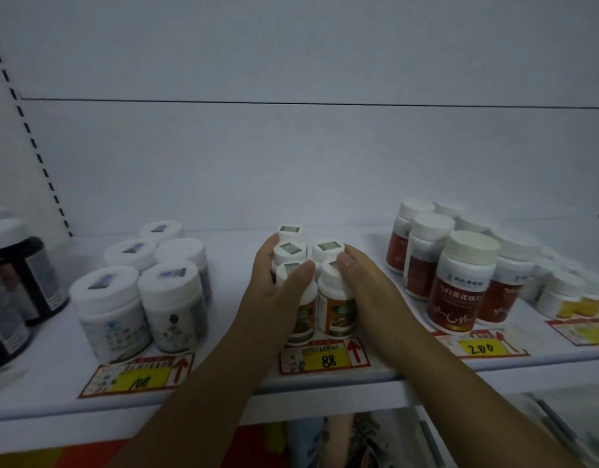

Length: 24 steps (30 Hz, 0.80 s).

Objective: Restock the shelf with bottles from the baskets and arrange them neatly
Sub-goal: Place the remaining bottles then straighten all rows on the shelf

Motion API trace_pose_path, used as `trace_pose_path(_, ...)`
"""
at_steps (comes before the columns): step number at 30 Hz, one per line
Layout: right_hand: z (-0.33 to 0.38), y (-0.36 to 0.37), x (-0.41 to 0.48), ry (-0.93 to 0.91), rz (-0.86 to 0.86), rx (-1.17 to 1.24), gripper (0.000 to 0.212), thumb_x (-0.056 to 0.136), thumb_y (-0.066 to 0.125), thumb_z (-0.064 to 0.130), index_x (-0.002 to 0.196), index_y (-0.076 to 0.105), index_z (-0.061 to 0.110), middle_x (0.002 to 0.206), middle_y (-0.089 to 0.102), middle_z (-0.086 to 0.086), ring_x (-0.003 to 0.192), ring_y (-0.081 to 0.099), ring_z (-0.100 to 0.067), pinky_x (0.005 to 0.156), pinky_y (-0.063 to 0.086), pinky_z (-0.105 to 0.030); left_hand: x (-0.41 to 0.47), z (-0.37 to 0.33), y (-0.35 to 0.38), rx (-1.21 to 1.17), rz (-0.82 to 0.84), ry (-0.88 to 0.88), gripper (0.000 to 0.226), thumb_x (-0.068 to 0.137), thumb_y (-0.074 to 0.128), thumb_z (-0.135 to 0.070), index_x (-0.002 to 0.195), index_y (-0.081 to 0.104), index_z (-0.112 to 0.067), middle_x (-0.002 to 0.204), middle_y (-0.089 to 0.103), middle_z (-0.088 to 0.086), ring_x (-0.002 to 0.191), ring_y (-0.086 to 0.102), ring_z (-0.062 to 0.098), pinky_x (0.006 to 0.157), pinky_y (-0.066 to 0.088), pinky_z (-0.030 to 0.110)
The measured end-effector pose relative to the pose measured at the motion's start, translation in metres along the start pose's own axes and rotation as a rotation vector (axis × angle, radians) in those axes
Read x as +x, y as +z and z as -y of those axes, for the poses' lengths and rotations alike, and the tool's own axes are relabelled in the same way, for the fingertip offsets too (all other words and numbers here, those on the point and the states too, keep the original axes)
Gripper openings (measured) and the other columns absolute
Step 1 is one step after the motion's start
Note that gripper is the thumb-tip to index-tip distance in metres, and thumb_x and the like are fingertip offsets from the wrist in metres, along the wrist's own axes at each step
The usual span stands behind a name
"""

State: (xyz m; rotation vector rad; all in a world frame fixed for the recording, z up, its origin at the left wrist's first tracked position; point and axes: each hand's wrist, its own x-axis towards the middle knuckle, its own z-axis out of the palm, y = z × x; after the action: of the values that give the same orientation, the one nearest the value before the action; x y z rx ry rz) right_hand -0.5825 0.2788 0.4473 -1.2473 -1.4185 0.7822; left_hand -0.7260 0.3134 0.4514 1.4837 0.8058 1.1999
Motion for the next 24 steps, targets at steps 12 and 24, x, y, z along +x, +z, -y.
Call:
trace_pose_path(12, 0.027, -0.003, 0.004, -0.133, -0.288, -0.163, 0.057, 0.09, 0.026, 0.064, 0.136, 0.039, 0.034, 0.143, 0.04, 0.014, 0.119, 0.034, 0.007, 0.083, 0.026, 0.0, 0.004, 0.004, 0.001, 0.053, -0.008, 0.002, 0.048, 0.09, 0.05, -0.038, 0.129, 0.026, -0.048, 0.108, 0.048, -0.032, 0.099, 0.057, 0.0, 0.072, 0.054, 0.017)
trace_pose_path(24, 0.076, 0.018, 0.112, 0.141, 0.376, -0.788, 0.038, 0.094, 0.048, 0.032, 0.114, 0.062, 0.003, 0.119, 0.062, -0.014, 0.106, 0.059, -0.028, 0.092, 0.048, -0.038, 0.006, 0.001, 0.002, 0.075, -0.013, -0.067, 0.057, 0.089, 0.054, -0.036, 0.137, 0.024, -0.041, 0.123, 0.05, -0.013, 0.106, 0.057, 0.009, 0.081, 0.05, 0.026)
